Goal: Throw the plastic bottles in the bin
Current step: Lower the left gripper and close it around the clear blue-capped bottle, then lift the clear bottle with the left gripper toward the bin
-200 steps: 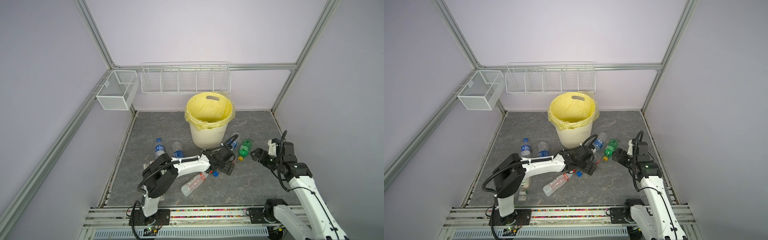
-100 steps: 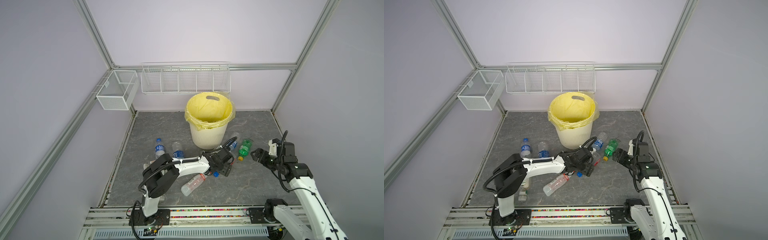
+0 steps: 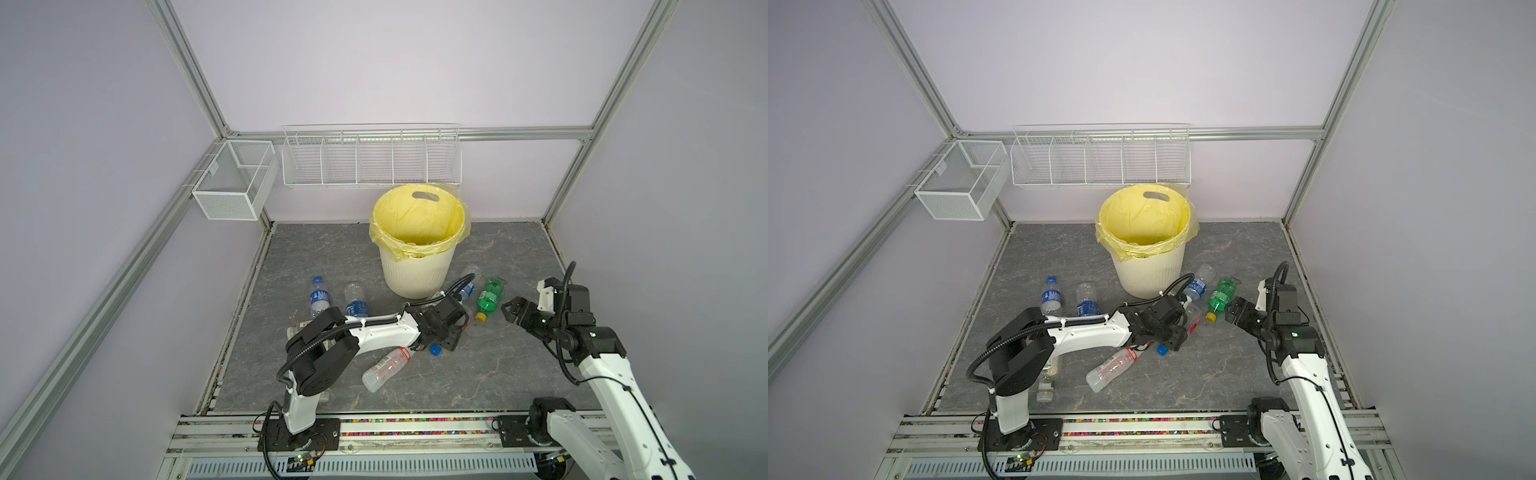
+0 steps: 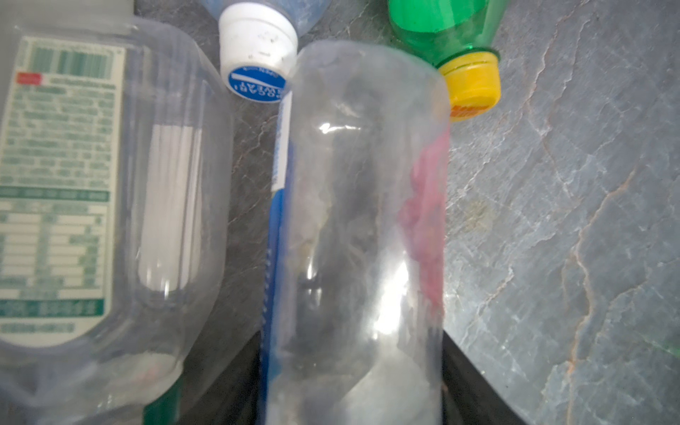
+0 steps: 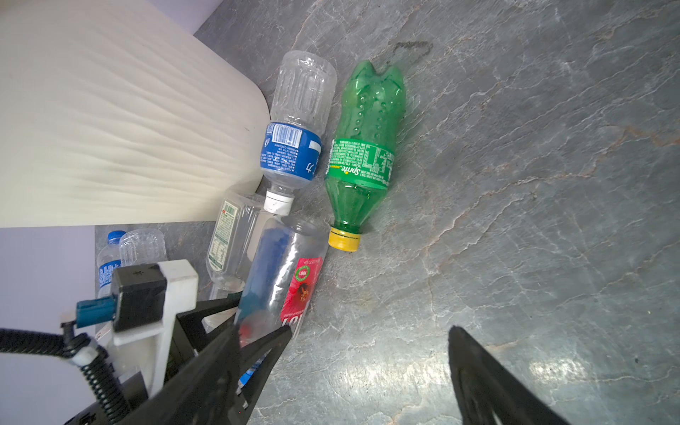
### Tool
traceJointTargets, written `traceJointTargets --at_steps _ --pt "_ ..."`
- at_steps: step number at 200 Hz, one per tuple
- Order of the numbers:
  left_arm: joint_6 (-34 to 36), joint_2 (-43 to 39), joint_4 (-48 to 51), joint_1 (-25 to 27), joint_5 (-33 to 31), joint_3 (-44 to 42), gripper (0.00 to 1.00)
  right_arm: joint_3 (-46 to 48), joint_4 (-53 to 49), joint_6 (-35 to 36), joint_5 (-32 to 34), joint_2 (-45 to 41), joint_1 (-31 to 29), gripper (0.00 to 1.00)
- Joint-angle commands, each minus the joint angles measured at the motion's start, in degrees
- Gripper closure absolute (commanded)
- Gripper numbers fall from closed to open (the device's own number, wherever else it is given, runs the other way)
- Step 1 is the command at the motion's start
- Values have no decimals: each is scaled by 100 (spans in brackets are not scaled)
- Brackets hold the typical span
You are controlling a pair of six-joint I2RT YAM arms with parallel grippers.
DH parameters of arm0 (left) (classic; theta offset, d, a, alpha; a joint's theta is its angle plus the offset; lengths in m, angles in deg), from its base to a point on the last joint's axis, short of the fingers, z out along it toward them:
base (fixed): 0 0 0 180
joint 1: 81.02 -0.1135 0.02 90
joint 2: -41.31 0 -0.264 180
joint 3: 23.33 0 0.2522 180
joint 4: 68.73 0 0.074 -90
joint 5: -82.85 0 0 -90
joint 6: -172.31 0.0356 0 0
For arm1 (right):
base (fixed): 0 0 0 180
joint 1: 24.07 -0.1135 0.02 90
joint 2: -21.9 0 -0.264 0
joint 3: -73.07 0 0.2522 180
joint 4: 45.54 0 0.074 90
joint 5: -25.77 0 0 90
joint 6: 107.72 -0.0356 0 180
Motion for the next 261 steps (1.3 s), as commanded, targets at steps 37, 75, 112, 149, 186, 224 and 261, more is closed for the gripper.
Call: traceJointTargets --at_steps 37,75,112,149,186,224,261 --pt "-72 -116 -64 111 46 -173 42 45 -141 80 -111 -112 57 11" --pt "-180 -536 -25 235 38 -315 43 18 -137 79 -118 -91 61 11" --pt "-346 -809 -24 269 -22 -438 47 27 -111 62 -140 -92 69 11" --pt "-426 -1047 -32 289 30 -505 47 70 -99 32 -134 -146 65 11" --pt "-443 -1330 -11 327 -79 -531 48 112 -131 45 -80 -221 67 11" --pt "-461 -1619 36 330 -17 -506 49 167 -134 22 -80 -260 67 11" --pt "-483 -1958 141 344 -99 -519 50 215 -95 -24 -112 -257 64 11"
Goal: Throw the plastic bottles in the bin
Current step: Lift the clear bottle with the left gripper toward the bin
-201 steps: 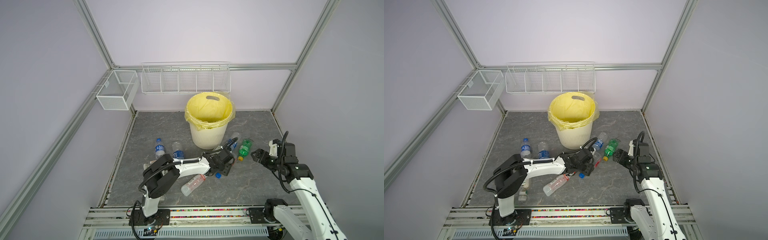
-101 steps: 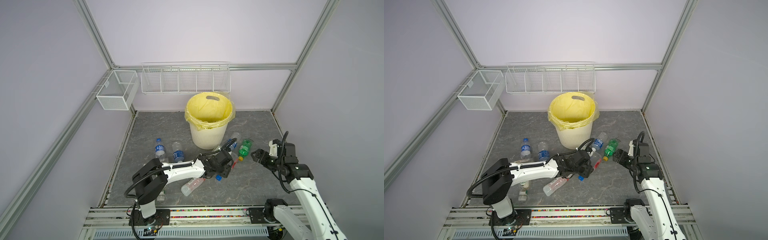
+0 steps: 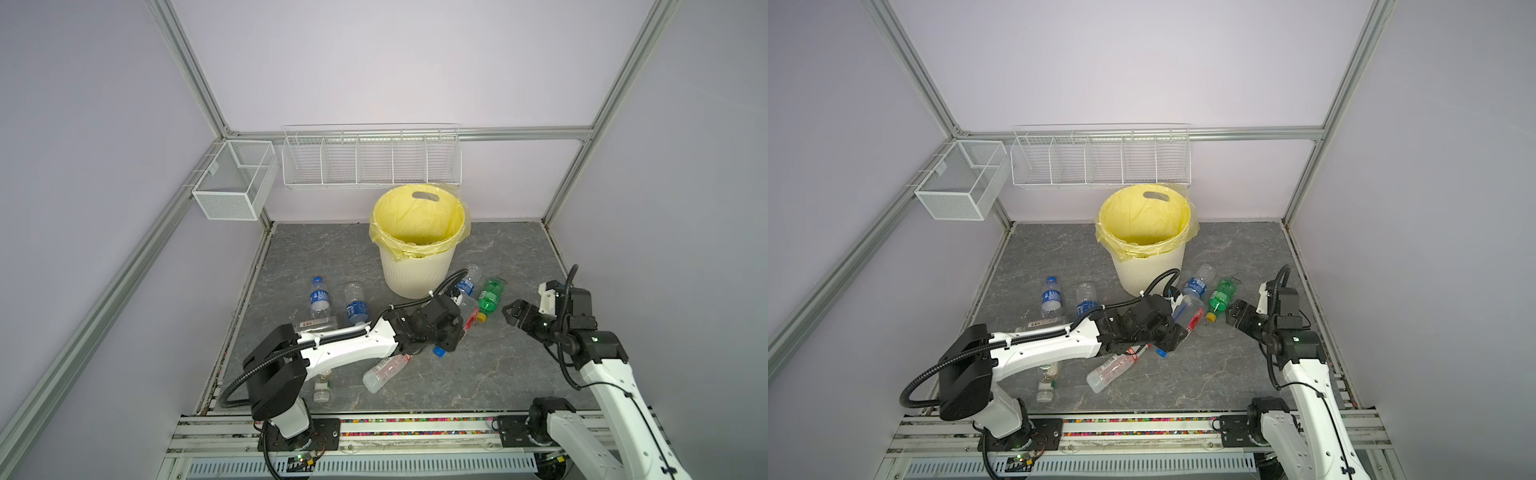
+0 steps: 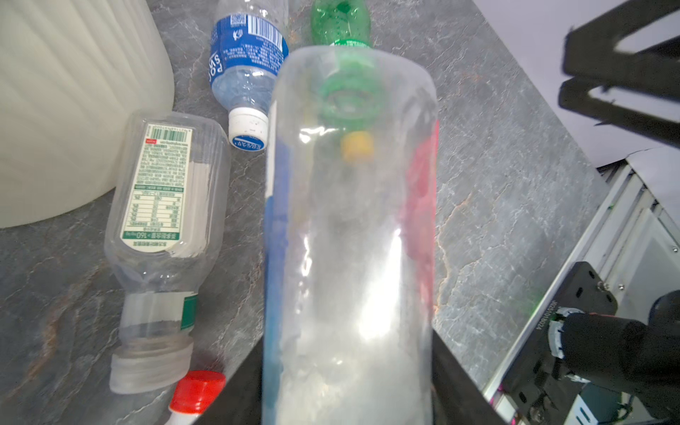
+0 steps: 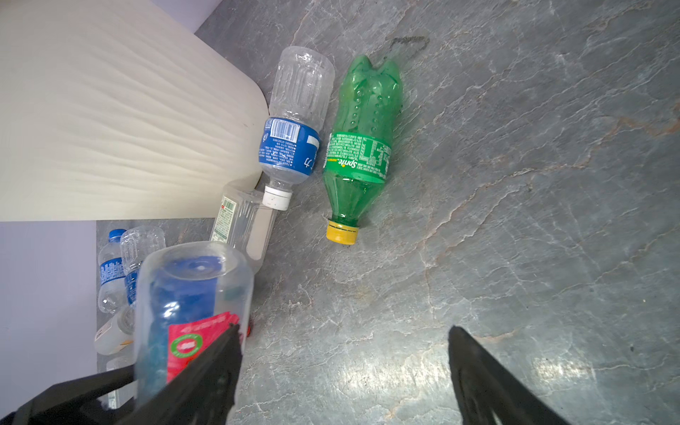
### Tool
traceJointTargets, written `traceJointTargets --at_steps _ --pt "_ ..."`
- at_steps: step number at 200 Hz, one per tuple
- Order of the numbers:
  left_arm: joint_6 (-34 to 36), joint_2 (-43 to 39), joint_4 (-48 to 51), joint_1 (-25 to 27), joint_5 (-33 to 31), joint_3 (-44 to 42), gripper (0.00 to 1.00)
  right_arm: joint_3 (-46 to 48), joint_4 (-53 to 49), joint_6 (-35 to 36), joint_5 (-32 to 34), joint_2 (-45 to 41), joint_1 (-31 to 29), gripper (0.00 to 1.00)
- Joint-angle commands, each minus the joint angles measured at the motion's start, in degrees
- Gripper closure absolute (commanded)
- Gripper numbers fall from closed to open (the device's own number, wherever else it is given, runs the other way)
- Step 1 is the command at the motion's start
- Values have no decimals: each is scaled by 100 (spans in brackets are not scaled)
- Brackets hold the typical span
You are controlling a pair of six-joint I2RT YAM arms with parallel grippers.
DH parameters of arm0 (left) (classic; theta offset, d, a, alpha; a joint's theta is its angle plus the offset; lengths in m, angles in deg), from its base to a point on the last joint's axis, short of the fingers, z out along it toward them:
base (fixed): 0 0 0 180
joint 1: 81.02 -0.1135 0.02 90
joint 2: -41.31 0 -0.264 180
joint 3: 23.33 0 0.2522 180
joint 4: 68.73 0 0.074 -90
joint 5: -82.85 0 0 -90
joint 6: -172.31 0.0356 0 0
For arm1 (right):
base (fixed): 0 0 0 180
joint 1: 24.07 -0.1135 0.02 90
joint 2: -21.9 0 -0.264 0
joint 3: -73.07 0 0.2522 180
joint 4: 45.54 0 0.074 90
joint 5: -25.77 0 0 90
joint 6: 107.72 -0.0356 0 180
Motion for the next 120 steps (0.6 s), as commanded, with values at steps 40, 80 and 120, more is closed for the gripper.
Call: traceJointTargets --at_steps 40,80,120 --pt "-40 -646 79 31 74 -51 51 192 -9 -41 -88 -109 36 11" --pt "-35 -997 128 46 159 18 52 220 -6 -38 -71 -135 36 11" --pt "-57 -1246 373 41 131 225 52 246 -22 -34 -46 -194 36 11"
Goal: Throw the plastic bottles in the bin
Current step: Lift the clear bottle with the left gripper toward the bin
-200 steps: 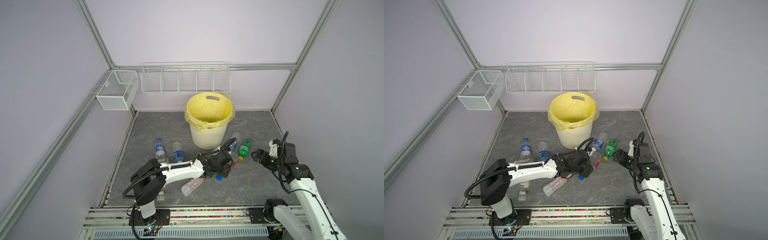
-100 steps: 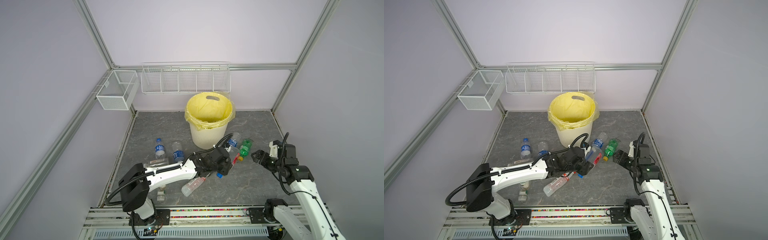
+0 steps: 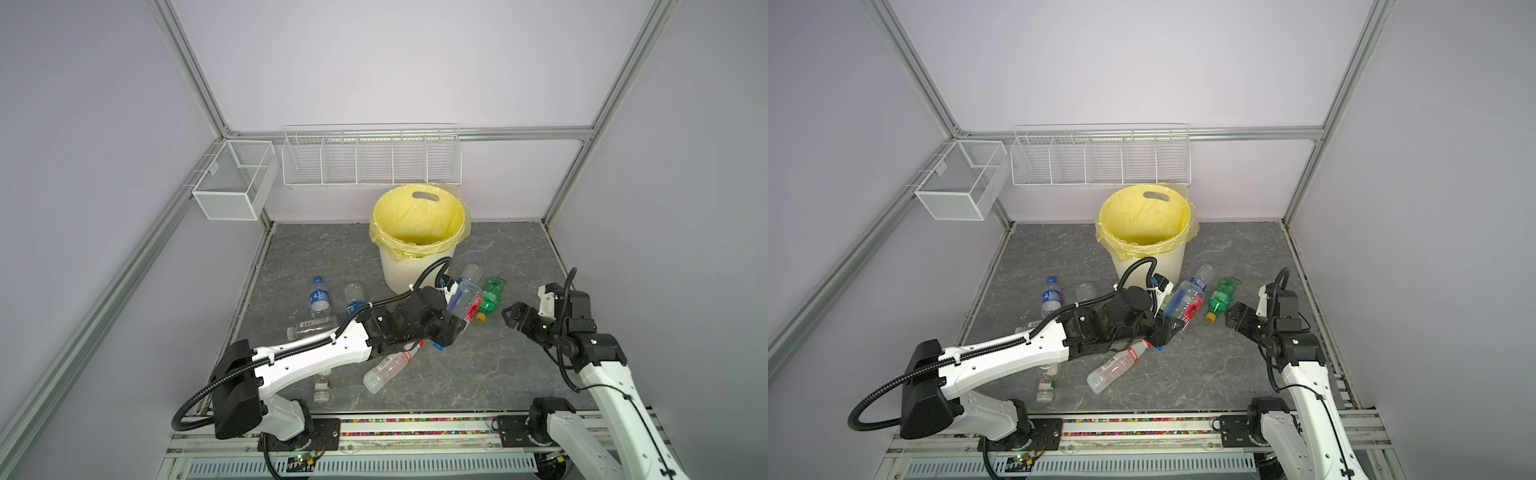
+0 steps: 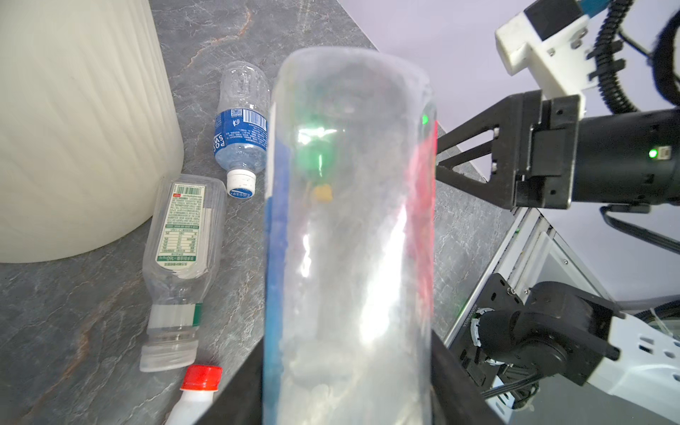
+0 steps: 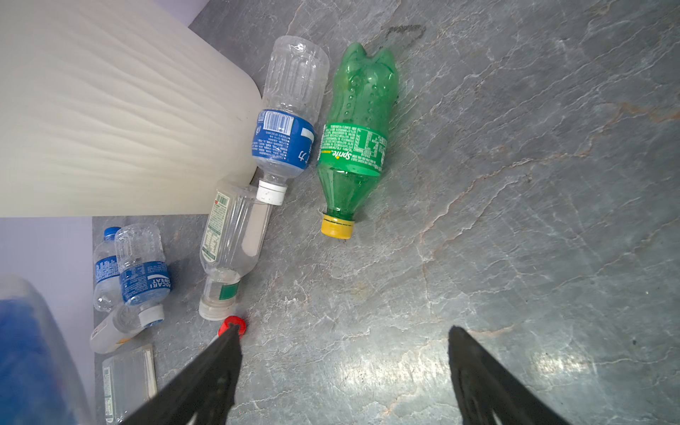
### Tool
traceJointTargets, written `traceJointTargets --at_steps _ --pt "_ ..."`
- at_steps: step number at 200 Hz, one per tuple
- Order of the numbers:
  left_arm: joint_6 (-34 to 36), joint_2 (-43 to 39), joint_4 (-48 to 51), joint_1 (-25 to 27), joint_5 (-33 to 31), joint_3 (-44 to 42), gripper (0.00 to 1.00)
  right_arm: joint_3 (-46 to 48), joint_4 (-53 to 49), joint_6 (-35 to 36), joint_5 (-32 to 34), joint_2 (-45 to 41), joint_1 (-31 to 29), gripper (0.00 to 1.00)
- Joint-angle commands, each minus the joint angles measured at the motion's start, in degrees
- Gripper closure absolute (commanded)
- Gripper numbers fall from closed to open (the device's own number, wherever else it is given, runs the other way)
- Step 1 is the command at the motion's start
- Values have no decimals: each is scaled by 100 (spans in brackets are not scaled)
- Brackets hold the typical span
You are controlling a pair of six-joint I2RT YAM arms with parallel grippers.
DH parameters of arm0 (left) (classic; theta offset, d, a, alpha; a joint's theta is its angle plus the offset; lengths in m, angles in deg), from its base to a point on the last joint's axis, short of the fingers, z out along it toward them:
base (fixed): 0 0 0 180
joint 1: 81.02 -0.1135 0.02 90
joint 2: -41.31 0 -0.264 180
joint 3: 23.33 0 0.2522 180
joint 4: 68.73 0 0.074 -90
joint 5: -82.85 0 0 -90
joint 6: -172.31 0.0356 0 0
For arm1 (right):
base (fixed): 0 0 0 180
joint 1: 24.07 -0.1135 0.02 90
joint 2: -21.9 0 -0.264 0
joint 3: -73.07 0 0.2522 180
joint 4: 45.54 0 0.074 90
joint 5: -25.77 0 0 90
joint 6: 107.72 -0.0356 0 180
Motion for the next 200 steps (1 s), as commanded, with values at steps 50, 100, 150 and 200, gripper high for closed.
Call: traceJointTargets --at_steps 50,100,150,200 --pt "-24 -493 203 31 -56 228 52 91 -54 8 8 -110 36 11" --pt "-126 -938 107 36 -347 132 52 120 17 -36 -36 -61 36 11" --pt "-25 -1471 406 36 -1013 120 52 127 26 -45 -44 -80 36 11" --pt "-123 -1906 798 -29 -1831 206 53 118 19 -63 -62 -122 36 11"
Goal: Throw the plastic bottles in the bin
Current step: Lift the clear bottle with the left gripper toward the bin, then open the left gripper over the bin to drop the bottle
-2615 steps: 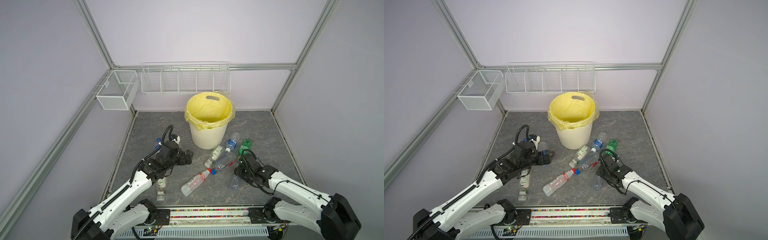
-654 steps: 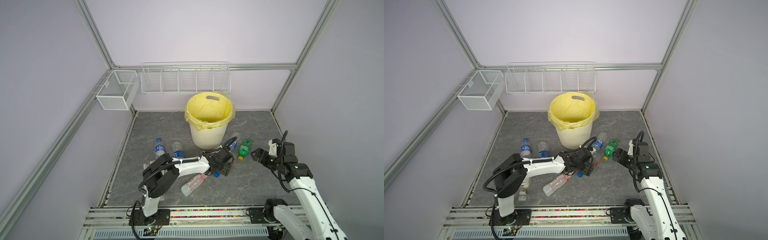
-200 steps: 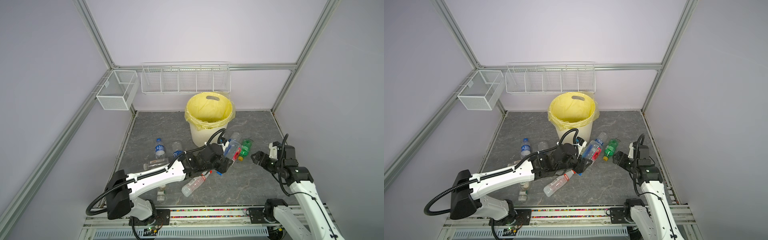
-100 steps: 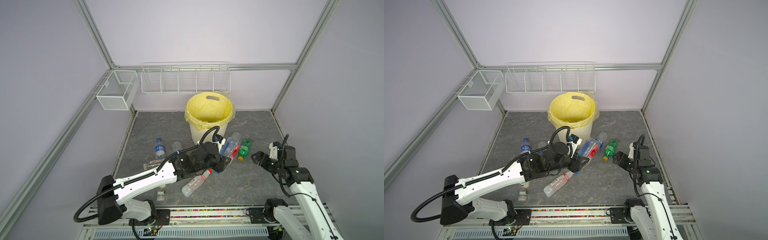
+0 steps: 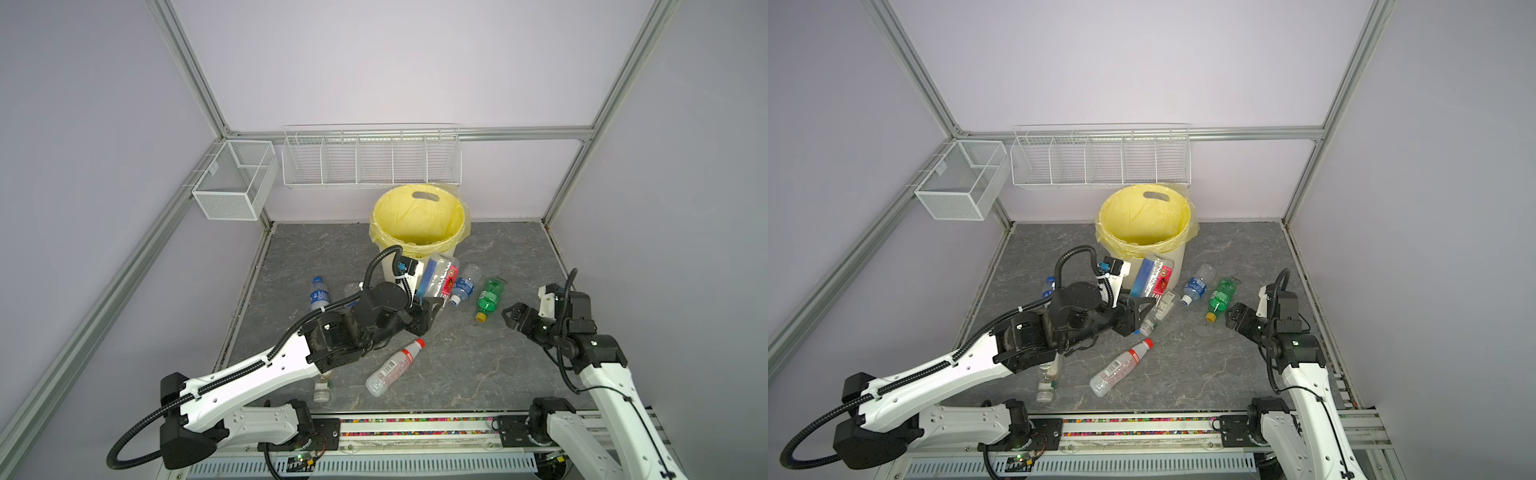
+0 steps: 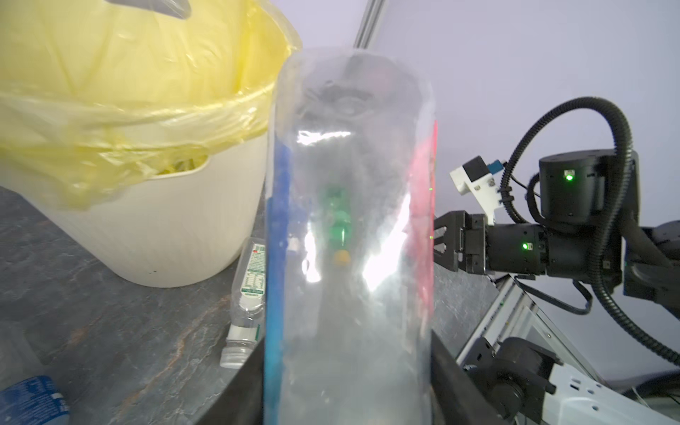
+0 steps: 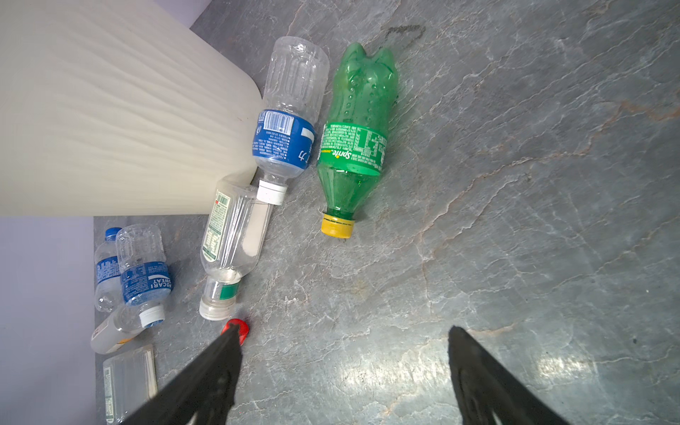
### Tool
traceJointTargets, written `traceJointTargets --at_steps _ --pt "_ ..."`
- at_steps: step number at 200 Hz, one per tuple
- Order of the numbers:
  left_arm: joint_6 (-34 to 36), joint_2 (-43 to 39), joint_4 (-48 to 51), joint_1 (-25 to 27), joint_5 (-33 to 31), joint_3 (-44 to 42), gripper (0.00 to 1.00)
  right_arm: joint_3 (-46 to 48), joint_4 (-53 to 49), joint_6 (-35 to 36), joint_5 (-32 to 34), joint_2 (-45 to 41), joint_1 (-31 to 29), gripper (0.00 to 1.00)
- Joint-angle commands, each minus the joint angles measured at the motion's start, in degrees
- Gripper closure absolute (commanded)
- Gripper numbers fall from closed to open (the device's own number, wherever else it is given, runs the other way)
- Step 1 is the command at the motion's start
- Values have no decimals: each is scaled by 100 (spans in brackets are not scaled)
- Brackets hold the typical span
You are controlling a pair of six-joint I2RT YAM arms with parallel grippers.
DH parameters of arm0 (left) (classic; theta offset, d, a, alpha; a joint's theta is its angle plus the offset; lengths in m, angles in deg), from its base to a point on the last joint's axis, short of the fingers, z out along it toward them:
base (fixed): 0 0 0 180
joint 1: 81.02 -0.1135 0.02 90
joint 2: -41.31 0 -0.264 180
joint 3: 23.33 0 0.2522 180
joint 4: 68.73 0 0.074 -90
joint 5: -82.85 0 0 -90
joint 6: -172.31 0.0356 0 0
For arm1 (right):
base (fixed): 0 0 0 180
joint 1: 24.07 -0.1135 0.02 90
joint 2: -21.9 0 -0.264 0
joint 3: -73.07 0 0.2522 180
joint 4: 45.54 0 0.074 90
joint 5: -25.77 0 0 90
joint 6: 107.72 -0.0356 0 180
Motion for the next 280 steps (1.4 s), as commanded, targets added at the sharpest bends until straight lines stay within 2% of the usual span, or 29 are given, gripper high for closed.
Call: traceJointTargets --at_steps 1,31,93,147,196,237,266,280 --pt "-91 -219 300 -28 -591 169 52 85 18 -41 -64 -69 36 11" --pt "-247 -562 384 -201 -815 22 53 76 8 -50 -84 -70 36 11" --pt "-747 -1518 343 -516 -1086 -965 53 68 15 -68 -151 -82 36 11" --pt "-685 -1906 695 -601 -1436 -993 53 85 93 -137 -213 -70 36 11" --pt "-546 -1799 617 -633 -1438 -905 53 103 115 -151 -222 -70 36 11" --pt "-178 -1133 545 -861 -1328 -56 52 129 124 -151 -239 -73 36 11" --pt "-201 -15 896 -1796 -163 1402 52 162 121 -147 -237 -102 36 11" --pt "-88 638 902 -2077 91 2139 50 172 117 -155 -235 -121 36 11"
